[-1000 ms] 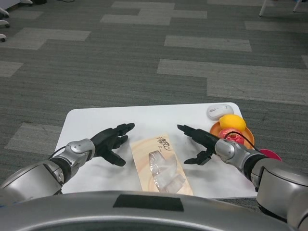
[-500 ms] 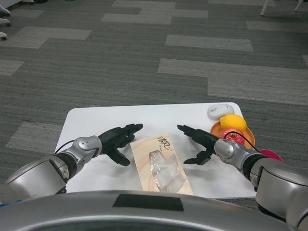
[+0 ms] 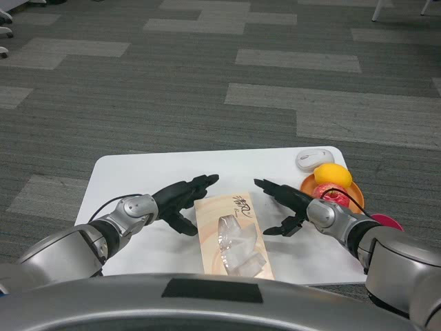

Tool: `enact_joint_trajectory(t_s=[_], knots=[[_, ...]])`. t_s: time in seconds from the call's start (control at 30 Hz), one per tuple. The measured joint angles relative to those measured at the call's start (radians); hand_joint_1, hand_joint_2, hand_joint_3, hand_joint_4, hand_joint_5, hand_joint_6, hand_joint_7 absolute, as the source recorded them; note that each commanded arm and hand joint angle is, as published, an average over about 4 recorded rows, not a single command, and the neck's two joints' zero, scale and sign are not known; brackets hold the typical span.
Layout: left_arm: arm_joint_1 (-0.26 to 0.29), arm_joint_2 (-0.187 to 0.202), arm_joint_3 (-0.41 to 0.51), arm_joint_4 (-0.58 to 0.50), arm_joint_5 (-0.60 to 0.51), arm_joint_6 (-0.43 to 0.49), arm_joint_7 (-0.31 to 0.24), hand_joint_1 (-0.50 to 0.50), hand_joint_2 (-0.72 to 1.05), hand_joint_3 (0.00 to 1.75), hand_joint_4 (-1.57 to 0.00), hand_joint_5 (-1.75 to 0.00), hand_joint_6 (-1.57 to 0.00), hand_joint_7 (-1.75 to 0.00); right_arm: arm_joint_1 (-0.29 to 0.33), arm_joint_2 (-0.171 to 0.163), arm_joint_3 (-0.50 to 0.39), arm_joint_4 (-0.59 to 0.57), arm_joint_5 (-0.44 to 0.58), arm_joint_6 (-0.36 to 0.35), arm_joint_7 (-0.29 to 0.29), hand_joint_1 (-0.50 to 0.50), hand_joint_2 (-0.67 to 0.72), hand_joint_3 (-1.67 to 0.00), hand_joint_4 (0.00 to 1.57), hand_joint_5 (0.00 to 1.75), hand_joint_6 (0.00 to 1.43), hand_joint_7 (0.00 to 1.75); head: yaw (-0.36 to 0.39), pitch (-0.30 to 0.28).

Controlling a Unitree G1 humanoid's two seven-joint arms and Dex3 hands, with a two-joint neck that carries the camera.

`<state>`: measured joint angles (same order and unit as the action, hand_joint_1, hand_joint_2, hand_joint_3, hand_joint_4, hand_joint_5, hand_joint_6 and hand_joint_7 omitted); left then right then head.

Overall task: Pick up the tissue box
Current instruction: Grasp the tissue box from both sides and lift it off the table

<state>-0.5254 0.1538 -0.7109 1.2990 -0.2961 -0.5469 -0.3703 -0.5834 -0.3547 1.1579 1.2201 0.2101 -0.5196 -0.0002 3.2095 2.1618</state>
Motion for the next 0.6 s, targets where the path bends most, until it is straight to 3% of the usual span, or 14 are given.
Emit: enact_joint_trajectory(t_s=[0.6], knots=[[-0.017, -0.022, 0.051, 0.0, -0.046, -0.001, 0.037, 0.5, 1.05, 0.17, -0.04, 0.0, 0.0, 0.0, -0.018, 0.007, 0.0, -0.002, 0.0, 0.0, -0.038, -0.42, -0.54, -0.56, 0.0, 0.0, 0.0, 0.0, 0.0, 0.029]])
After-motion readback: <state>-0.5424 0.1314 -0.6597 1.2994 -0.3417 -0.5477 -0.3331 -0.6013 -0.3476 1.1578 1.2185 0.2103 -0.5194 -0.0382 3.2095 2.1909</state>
